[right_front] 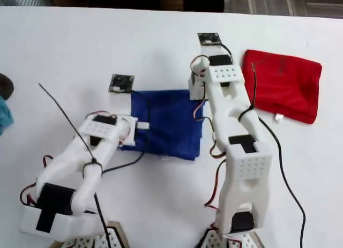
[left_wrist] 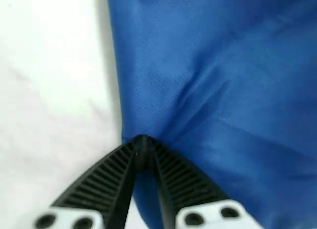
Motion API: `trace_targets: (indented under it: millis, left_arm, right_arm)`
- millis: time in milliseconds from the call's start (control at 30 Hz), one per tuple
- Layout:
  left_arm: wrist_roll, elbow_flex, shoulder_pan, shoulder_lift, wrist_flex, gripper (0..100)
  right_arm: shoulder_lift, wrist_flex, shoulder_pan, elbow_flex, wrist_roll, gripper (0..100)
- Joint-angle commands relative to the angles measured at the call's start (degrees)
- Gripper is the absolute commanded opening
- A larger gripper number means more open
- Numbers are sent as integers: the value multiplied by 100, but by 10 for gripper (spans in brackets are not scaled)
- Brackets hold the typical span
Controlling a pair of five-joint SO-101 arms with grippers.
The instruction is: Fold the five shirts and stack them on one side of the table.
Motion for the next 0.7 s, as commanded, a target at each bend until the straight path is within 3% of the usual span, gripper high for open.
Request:
trace_targets:
  millis: [0, 167, 267, 367, 567, 667]
  left_arm:
    - [-70, -444, -18, -501, 167, 27]
    - [-53, -673, 325, -1486, 985, 27]
    - [642, -338, 510, -1925, 1240, 27]
    - [1486, 154, 659, -1987, 1011, 27]
    - [1591, 875, 615, -1415, -35, 27]
    - [1600, 875, 598, -958, -167, 27]
  right_arm:
    - [-136, 110, 13, -229, 0, 21]
    - [-312, 321, 13, -220, 0, 21]
    - [-303, 347, 31, -220, 0, 21]
    - [-286, 330, 13, -193, 0, 21]
    - [-286, 321, -4, -220, 0, 21]
    - [-286, 312, -4, -220, 0, 21]
